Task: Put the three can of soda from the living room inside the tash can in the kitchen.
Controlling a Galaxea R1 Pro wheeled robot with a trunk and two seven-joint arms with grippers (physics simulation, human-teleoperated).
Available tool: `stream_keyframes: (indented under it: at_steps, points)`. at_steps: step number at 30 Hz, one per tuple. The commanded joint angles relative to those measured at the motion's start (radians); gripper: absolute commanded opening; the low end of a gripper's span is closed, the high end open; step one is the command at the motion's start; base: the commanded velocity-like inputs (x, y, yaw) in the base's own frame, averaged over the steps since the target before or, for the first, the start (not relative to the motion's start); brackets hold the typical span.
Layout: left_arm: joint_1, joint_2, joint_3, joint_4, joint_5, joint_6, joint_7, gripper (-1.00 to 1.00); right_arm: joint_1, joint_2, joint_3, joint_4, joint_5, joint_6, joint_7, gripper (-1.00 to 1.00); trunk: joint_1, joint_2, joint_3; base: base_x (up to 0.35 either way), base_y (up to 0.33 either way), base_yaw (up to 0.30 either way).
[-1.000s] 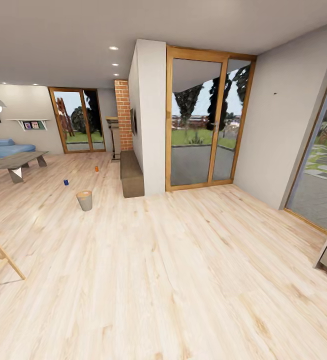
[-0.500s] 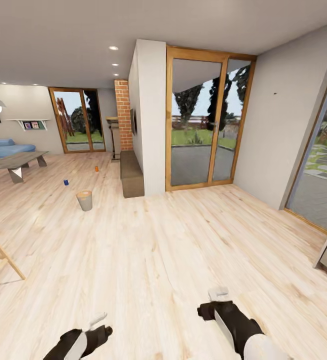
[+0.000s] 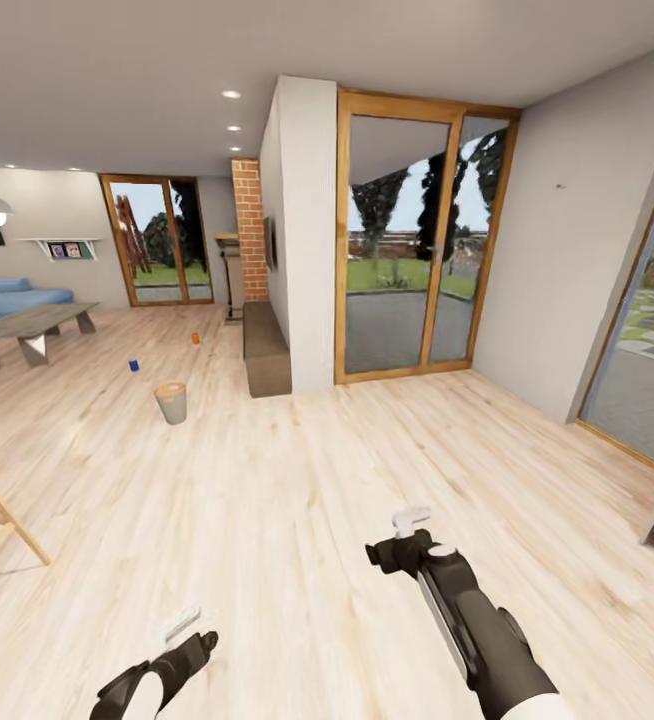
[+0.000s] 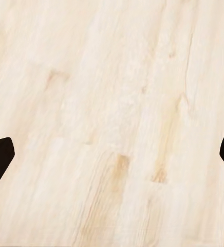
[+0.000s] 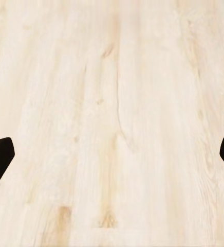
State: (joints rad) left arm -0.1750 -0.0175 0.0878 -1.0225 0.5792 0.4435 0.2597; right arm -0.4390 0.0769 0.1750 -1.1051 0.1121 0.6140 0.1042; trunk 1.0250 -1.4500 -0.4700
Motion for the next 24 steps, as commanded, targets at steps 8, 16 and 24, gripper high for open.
stream_keyframes:
  at_steps: [8, 16, 24]
  points:
    - [0.032, -0.004, -0.02, -0.101, 0.007, 0.038, 0.005, 1.0, 0.003, -0.001, 0.002, -0.002, -0.001, 0.089, 0.0, 1.0, 0.0, 0.0, -0.002, 0.322, 0.123, 0.256]
    - [0.034, -0.005, -0.027, -0.09, 0.002, 0.034, 0.006, 1.0, 0.003, -0.002, 0.0, -0.004, 0.0, 0.086, -0.003, 1.0, 0.0, 0.0, -0.007, 0.329, 0.102, 0.159]
    - [0.034, -0.002, -0.099, -0.086, 0.0, 0.034, 0.009, 1.0, 0.002, -0.002, 0.003, -0.001, -0.001, 0.08, -0.086, 1.0, 0.0, 0.0, -0.007, 0.344, 0.016, 0.015]
